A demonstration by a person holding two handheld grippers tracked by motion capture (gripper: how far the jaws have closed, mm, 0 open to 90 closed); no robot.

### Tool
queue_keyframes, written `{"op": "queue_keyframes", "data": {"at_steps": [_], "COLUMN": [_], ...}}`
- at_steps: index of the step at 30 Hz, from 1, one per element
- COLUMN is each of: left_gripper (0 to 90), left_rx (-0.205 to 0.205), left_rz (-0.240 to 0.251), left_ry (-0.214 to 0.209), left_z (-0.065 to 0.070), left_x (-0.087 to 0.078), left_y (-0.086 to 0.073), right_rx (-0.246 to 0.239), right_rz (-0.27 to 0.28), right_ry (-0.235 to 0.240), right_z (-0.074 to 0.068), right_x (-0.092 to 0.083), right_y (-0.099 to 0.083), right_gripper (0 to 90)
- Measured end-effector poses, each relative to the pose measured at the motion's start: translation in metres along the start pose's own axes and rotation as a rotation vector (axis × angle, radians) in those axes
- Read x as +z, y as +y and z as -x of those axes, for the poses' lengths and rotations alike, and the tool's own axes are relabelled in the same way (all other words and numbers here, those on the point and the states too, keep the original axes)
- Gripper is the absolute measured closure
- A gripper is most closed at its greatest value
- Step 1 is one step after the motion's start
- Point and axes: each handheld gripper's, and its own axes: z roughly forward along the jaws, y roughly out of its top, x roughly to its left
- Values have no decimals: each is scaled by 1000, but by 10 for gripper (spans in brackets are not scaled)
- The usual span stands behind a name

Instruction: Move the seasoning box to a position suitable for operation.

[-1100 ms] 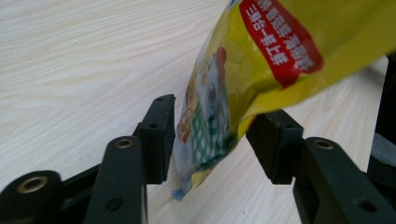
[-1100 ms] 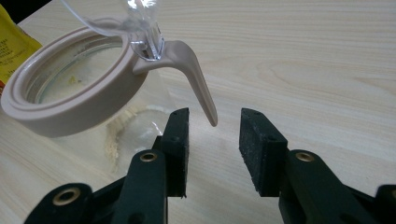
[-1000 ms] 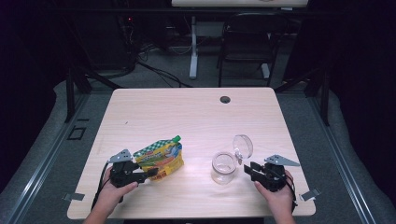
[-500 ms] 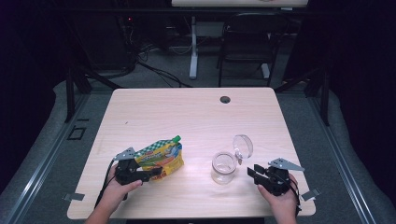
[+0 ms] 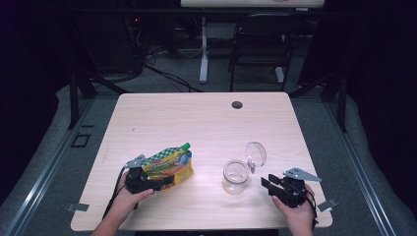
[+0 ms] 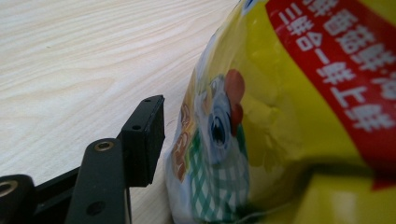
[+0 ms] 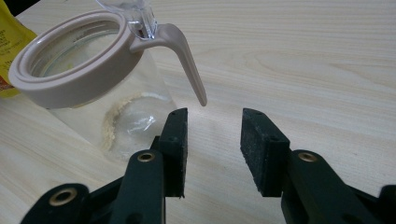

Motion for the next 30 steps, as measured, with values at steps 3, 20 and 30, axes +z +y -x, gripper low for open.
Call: {"op": "queue_keyframes", "data": {"at_steps": [3, 20, 30], "left_gripper": [423, 377, 353], "left_rx": [-2, -14, -32], "left_rz": [1, 13, 26], "left_ry": [-2, 4, 17], "left_z": [0, -1, 2], "left_x": [2, 9, 12], "left_y": [0, -2, -3], "right_rx": [-1, 4, 6], "right_rz": [2, -1, 2], "right_ry": [-3, -6, -5], "right_z": [0, 2, 2], "right_x": [-1, -1, -1], "right_y": [0, -2, -2], "right_gripper": [622, 616, 614]}}
